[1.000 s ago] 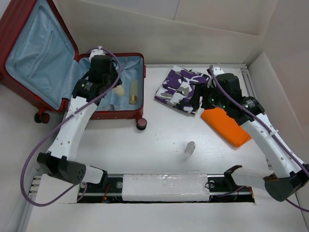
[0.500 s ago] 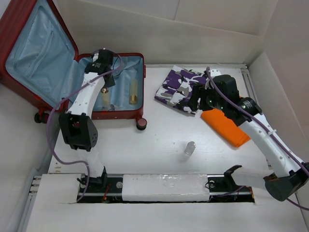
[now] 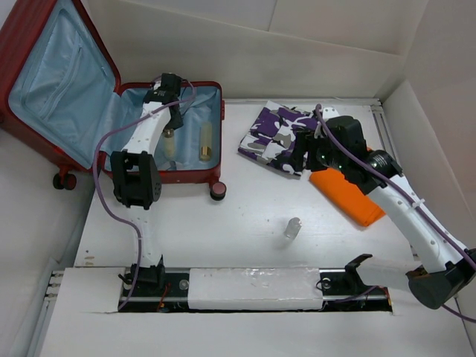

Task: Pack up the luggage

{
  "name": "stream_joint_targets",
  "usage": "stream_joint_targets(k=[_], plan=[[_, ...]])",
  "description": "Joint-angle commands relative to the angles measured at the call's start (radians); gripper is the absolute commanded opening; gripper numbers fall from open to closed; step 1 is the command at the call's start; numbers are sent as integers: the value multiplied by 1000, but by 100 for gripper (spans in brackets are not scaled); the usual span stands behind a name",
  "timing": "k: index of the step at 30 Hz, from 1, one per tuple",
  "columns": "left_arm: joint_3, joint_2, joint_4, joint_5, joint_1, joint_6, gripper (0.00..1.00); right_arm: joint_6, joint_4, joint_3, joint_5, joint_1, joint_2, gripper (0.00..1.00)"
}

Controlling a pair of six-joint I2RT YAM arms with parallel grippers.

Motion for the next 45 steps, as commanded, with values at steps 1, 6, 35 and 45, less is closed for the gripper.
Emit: stream_joint_targets(k=[1, 6, 35, 45], plan=[[63, 33, 14, -4, 6, 26, 11, -11, -2, 37, 57, 10, 0, 74], [130, 120, 14, 62, 35, 26, 17, -11, -13, 56, 79, 10, 9, 74], [12, -2, 286, 226, 55, -40, 68, 66, -108, 79, 160, 10, -15, 74], [-122, -332, 223, 318, -124, 43, 75, 66, -60, 117, 198, 10, 37, 89]])
